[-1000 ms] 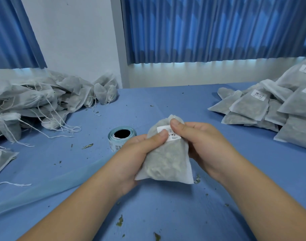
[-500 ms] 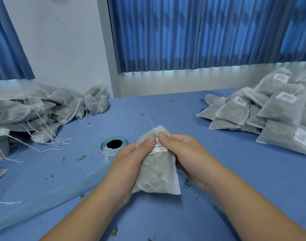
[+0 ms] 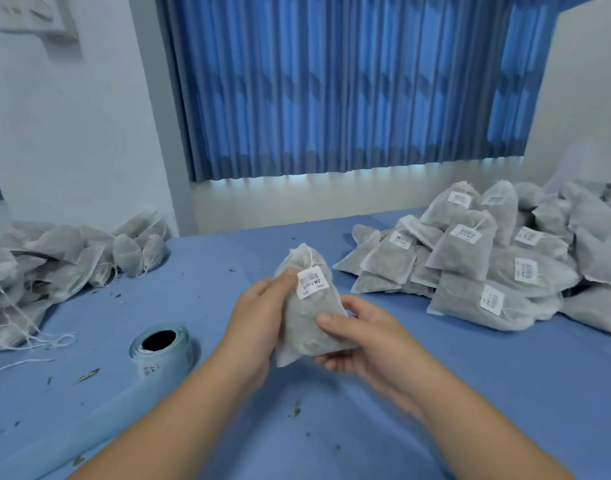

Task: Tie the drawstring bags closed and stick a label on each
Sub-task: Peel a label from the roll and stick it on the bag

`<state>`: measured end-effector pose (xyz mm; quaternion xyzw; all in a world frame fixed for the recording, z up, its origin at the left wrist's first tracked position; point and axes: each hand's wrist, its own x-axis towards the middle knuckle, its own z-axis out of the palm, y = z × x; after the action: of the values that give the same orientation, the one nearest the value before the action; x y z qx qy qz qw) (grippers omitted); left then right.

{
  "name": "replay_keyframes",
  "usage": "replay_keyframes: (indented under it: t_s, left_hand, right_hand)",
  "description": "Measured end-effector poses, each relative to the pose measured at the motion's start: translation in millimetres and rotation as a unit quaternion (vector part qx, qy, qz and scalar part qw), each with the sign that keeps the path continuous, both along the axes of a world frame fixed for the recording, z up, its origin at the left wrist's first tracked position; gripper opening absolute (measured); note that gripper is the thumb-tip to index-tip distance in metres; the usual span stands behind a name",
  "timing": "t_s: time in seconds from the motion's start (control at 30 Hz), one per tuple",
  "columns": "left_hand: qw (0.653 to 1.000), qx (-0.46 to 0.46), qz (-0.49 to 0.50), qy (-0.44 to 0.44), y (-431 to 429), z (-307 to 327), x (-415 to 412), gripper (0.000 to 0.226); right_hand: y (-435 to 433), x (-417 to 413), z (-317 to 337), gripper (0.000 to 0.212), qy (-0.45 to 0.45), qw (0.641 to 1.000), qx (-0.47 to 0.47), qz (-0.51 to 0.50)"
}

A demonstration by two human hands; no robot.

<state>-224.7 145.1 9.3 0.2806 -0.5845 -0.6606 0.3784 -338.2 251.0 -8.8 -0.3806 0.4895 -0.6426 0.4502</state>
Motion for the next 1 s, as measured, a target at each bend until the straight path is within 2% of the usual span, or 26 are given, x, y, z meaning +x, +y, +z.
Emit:
replay_keyframes:
  t_s: [0.1,0.2,0.4,0.5,0.57,0.6,0.67,0.7,0.83,1.0]
  left_hand:
    - [0.999,-0.01,-0.043,-0.008,16,14,-42,0.037]
    - [0.998,0.013,-0.066,-0.003,35,22,-80,0.024]
    - [0.991,0.062,-0.115,0.027,77,33,-138,0.022]
    - [0.985,0.093,-0.131,0.055,97,43,-156,0.019]
    - [0.982,0.111,-0.133,0.076,105,49,-162,0.018]
    - [0.981,0.115,-0.134,0.085,106,51,-163,0.017]
    - [0.98,0.11,-0.139,0.092,105,54,-161,0.017]
    - [0.981,0.104,-0.14,0.09,102,54,-157,0.017]
    - [0.988,0.097,-0.098,0.076,81,44,-139,0.014]
    - [0.994,0.079,-0.053,0.051,54,28,-104,0.013]
  right_hand:
    - [25,-34,10,0.024,-0.058,0.994,-0.014,-0.091]
    - [51,-71,17,0.008,-0.09,0.979,-0.01,-0.184]
    - [89,-135,32,0.007,-0.127,0.951,-0.007,-0.283]
    - [93,-169,62,0.002,-0.174,0.932,-0.097,-0.303]
    - [93,-194,82,0.008,-0.197,0.905,-0.149,-0.346]
    - [92,-205,87,0.013,-0.201,0.893,-0.149,-0.373]
    - [89,-215,86,0.007,-0.197,0.883,-0.128,-0.406]
    - [85,-213,81,0.002,-0.194,0.885,-0.113,-0.407]
    - [62,-189,46,0.006,-0.176,0.918,-0.049,-0.353]
    - [30,-147,25,0.008,-0.15,0.94,-0.007,-0.305]
